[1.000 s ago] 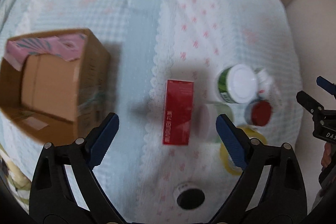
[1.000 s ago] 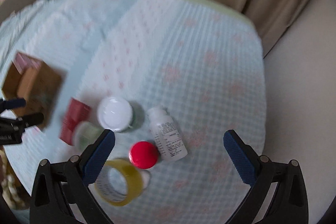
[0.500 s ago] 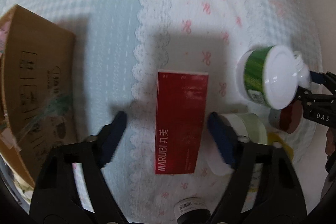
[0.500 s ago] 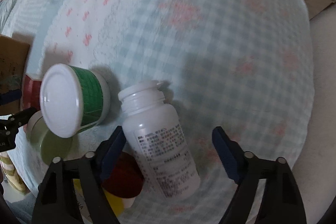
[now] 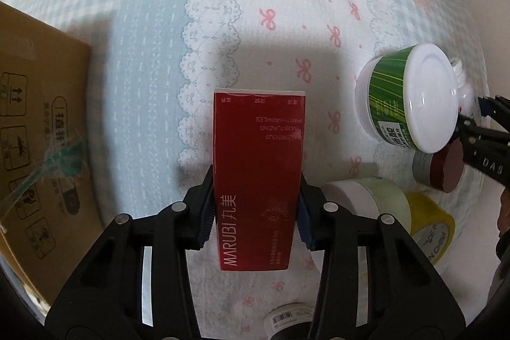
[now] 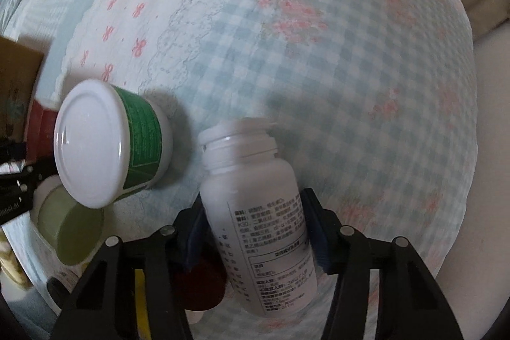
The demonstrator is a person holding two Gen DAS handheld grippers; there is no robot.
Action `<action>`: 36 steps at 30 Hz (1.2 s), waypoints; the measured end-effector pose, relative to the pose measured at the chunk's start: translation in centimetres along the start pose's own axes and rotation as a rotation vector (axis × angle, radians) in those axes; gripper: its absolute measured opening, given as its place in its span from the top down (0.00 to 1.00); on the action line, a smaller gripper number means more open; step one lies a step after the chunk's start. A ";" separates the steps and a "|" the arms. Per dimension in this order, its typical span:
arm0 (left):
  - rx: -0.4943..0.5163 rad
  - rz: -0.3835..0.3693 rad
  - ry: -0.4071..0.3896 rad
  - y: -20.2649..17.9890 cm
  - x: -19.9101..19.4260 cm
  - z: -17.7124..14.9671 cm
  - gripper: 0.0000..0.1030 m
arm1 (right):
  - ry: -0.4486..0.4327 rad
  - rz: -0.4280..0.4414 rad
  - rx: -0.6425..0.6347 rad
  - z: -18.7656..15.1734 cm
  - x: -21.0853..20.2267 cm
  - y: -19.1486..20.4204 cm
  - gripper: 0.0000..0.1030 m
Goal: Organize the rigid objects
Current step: 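Carry both items into the cardboard box and open both tools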
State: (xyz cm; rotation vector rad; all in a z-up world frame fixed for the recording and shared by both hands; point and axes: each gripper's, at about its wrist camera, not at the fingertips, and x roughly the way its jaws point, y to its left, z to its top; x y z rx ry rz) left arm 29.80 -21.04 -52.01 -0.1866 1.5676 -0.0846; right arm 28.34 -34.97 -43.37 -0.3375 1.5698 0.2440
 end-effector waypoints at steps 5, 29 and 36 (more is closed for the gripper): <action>0.010 -0.002 -0.024 0.6 -1.0 -0.3 0.63 | -0.037 -0.022 0.062 0.6 -3.4 -1.2 0.51; 0.003 -0.101 -0.457 6.8 -29.4 -6.5 0.63 | -0.394 0.052 0.364 -6.0 -28.4 4.9 0.52; 0.034 -0.074 -0.529 12.9 -35.8 -8.0 0.63 | -0.492 0.133 0.358 -5.2 -33.2 11.2 0.52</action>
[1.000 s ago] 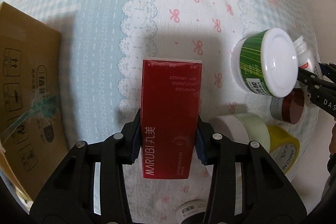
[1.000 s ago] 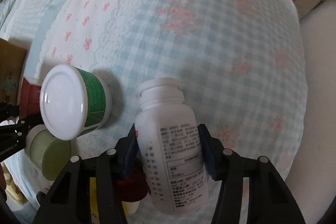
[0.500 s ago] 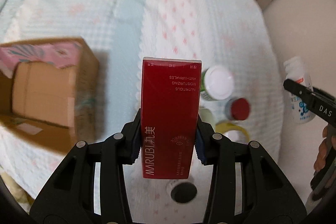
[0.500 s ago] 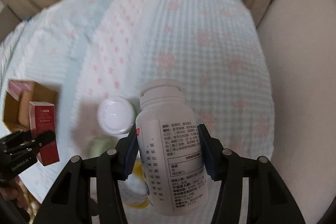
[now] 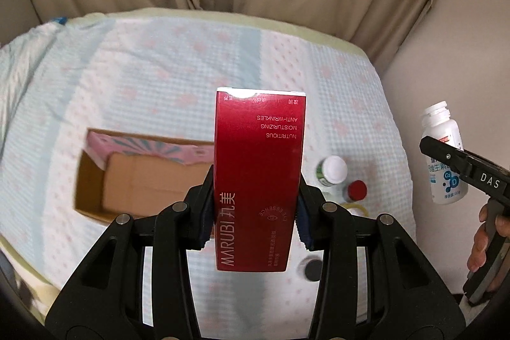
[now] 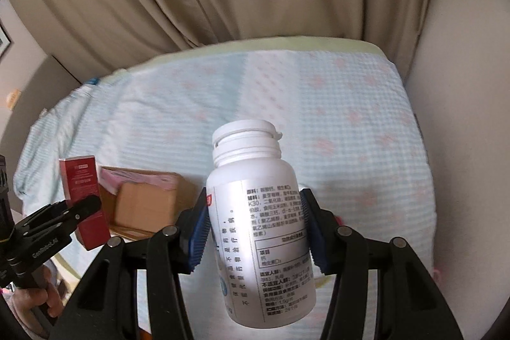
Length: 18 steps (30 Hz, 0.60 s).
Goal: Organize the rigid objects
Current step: 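Carry both items into the cardboard box and open both tools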
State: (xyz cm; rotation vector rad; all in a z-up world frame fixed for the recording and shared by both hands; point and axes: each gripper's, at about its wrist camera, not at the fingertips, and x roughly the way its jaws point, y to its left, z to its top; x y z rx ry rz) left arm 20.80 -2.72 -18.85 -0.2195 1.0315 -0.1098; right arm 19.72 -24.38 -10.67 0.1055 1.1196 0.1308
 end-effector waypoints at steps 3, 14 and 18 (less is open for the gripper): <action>0.021 -0.006 -0.001 3.3 -1.3 0.3 0.63 | -0.018 0.030 0.018 -0.2 -0.2 3.5 0.52; 0.211 -0.034 0.111 16.1 0.7 0.7 0.63 | -0.021 0.040 0.177 -1.9 3.4 16.5 0.52; 0.267 -0.038 0.177 19.5 3.5 1.0 0.63 | -0.002 0.046 0.258 -2.9 5.9 20.2 0.52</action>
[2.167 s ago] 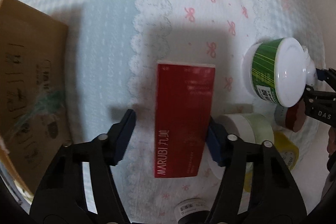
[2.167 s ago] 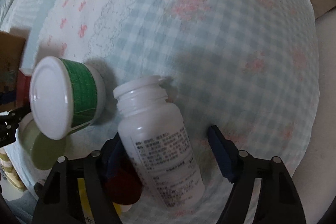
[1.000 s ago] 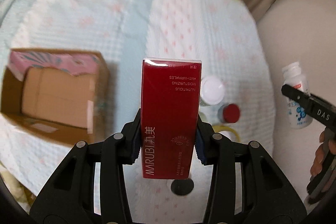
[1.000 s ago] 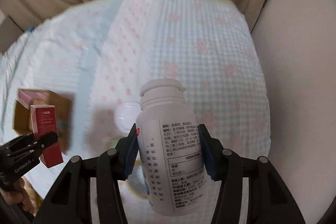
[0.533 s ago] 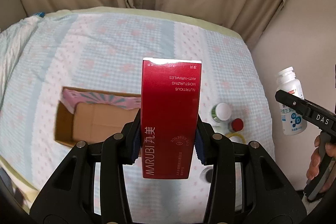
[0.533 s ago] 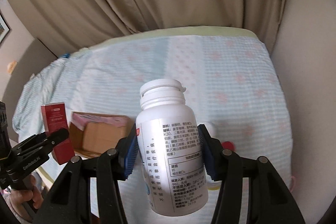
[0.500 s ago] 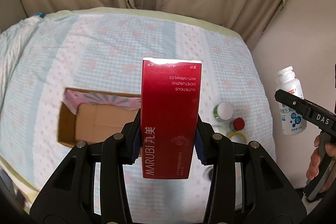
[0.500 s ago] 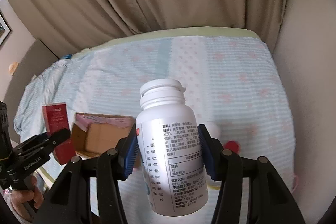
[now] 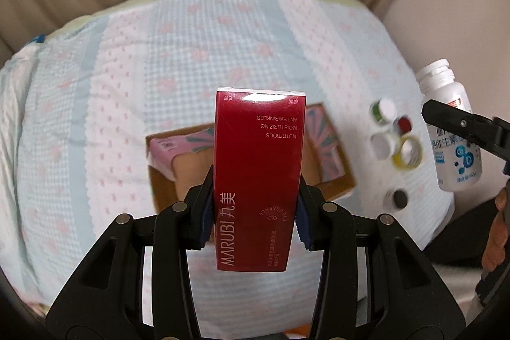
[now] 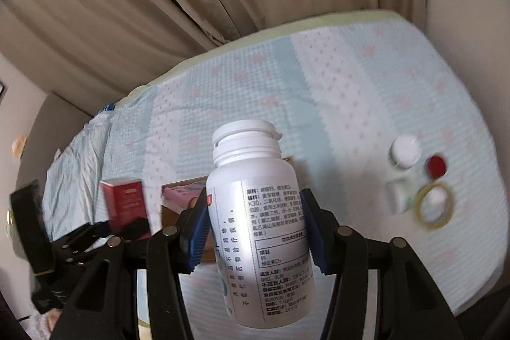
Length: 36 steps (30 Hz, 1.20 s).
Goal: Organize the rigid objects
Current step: 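Carry both items into the cardboard box and open both tools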
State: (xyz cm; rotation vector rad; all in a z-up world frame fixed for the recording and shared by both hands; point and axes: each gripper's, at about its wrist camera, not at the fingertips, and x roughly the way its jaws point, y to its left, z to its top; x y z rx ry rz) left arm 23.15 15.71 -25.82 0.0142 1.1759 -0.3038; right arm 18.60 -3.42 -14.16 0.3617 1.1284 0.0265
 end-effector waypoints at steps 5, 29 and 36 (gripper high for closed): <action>0.045 0.000 0.073 2.8 4.6 0.1 0.63 | 0.043 -0.003 0.026 -2.2 4.2 2.9 0.52; 0.231 0.047 0.341 2.9 21.9 -2.1 0.63 | 0.291 -0.031 0.254 -5.4 24.0 -1.2 0.52; 0.297 0.016 0.303 2.0 20.5 -2.1 0.00 | 0.307 -0.031 0.242 -4.5 25.0 -0.7 0.00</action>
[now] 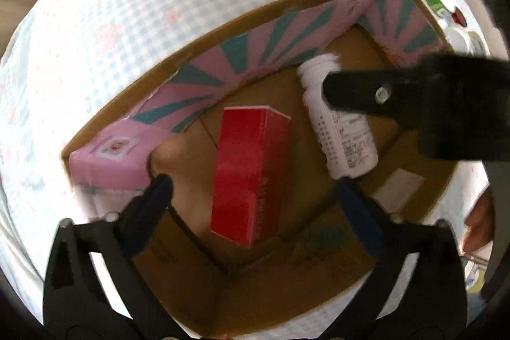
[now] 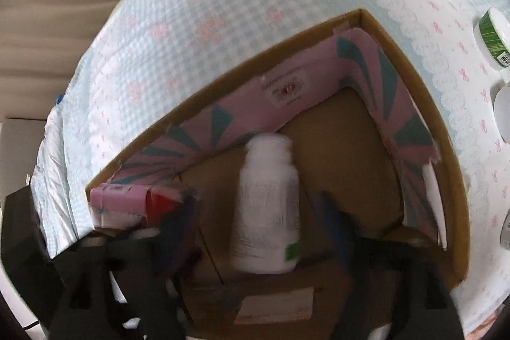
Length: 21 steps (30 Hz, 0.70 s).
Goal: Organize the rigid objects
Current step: 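Carry both items into the cardboard box and open both tools, then lift both tools away from the box toward the remaining items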
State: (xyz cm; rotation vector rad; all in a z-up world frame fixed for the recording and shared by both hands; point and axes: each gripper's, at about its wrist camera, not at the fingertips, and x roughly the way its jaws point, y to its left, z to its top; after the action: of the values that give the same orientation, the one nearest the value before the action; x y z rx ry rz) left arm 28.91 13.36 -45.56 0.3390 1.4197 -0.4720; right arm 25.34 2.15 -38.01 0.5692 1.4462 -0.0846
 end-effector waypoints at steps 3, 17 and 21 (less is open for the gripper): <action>-0.003 -0.015 -0.004 0.0 -0.3 -0.6 0.00 | 0.061 -0.006 0.003 0.0 0.5 -0.4 0.00; -0.057 -0.005 -0.064 0.4 -4.7 -1.9 0.00 | -0.020 -0.007 -0.037 -1.8 -3.0 -0.5 0.00; -0.084 0.007 -0.114 0.8 -8.4 -3.1 0.00 | -0.033 0.002 -0.061 -2.5 -5.4 0.6 0.00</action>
State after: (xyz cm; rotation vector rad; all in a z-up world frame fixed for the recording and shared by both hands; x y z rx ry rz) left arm 25.98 16.54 -37.66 0.2453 1.3232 -0.4178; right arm 22.48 2.19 -32.69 0.5174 1.4115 -0.0476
